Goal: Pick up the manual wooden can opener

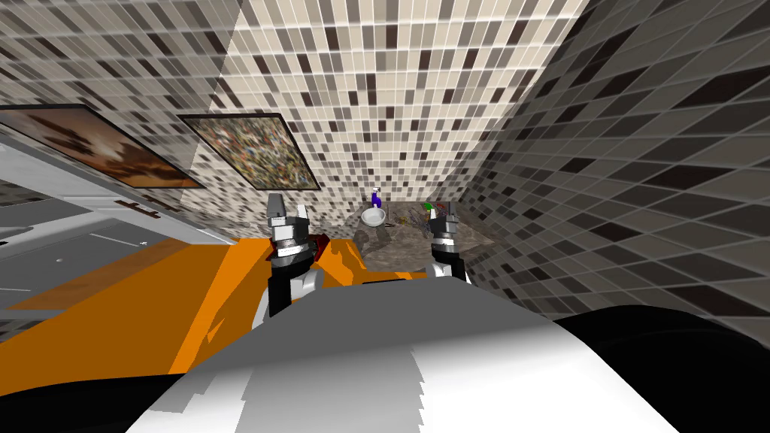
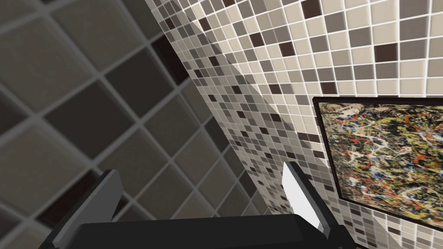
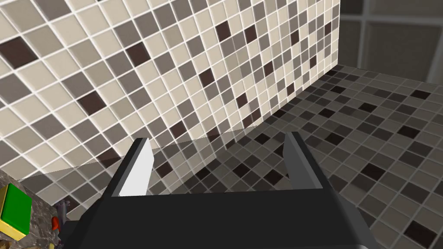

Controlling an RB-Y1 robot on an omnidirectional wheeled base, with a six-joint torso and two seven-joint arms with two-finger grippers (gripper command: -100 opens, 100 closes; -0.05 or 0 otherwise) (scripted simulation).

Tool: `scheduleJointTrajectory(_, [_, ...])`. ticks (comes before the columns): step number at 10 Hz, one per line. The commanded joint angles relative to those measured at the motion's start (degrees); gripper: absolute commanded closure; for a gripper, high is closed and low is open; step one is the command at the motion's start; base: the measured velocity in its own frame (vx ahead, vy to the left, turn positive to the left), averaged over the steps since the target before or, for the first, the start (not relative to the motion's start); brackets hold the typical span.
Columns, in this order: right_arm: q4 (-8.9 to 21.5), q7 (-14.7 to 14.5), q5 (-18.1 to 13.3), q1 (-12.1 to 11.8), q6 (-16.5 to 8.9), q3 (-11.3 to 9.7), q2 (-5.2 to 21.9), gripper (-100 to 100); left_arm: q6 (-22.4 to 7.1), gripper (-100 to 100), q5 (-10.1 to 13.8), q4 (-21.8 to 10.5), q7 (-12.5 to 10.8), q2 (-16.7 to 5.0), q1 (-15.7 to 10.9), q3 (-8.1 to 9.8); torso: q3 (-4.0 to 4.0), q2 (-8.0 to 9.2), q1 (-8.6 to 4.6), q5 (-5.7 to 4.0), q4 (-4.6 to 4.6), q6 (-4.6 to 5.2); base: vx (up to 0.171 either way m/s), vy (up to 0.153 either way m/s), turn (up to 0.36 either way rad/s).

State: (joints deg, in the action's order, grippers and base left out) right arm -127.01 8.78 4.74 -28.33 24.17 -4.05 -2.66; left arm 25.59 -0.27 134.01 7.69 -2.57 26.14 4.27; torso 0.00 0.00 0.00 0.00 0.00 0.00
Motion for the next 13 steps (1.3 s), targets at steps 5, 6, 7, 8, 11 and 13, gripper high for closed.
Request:
scheduleJointTrajectory(5, [2.75,-1.38,-1.75,1.00,1.65,-0.15,8.02,-100,0.00,0,0.00,0.00,0.00,0.00,0.00,0.00,0.02,0.04,0.11,0.02,0.01,0.00,-0.007,0.025,-0.006])
scheduleJointTrajectory(6, [4.02,-2.04,-2.58,1.48,2.47,-0.21,10.13,-100,0.00,0,0.00,0.00,0.00,0.00,0.00,0.00,0.02,0.03,0.10,0.02,0.01,0.00,-0.007,0.032,-0.010])
scheduleJointTrajectory(7, [5.48,-2.81,-3.55,2.02,3.42,-0.29,11.87,-100,0.00,0,0.00,0.00,0.00,0.00,0.00,0.00,0.01,0.03,0.10,0.02,0.00,0.00,-0.015,0.059,-0.020])
scheduleJointTrajectory(8, [5.48,-2.81,-3.55,2.02,3.42,-0.29,12.91,-100,0.00,0,0.00,0.00,0.00,0.00,0.00,0.00,0.02,0.04,0.18,0.04,0.01,0.00,-0.007,0.048,-0.013])
scheduleJointTrajectory(11, [8.83,-4.61,-5.82,3.26,5.72,-0.50,17.77,-100,0.00,0,0.00,0.00,0.00,0.00,0.00,0.00,0.02,0.03,0.20,0.04,0.01,0.00,-0.011,0.053,-0.022])
scheduleJointTrajectory(13, [12.43,-6.70,-8.46,4.66,8.40,-0.77,21.62,-100,0.00,0,0.00,0.00,0.00,0.00,0.00,0.00,0.03,0.06,0.20,0.04,0.01,0.00,-0.023,0.069,-0.035])
